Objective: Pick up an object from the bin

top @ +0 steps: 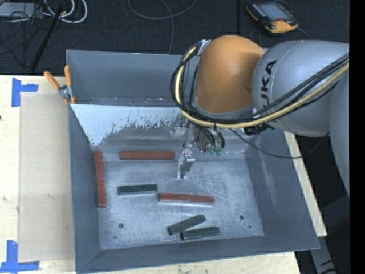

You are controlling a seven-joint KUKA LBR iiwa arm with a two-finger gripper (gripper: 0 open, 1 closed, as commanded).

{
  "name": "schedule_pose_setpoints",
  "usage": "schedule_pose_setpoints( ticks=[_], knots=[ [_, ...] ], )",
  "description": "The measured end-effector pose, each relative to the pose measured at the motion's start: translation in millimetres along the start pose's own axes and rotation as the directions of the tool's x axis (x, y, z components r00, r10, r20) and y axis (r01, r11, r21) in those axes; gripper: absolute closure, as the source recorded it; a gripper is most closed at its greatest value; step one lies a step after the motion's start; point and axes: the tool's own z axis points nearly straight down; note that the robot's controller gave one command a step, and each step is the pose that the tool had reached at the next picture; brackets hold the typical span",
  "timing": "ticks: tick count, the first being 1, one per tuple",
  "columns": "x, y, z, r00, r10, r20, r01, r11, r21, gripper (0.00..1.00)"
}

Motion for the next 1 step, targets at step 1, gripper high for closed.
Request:
schedule_pose_setpoints(
  ticks=[1],
  knots=[
    [0.0,0.0,0.0,1.0,0.0,0.0,0.0,1.0,0.0,0.0]
  ],
)
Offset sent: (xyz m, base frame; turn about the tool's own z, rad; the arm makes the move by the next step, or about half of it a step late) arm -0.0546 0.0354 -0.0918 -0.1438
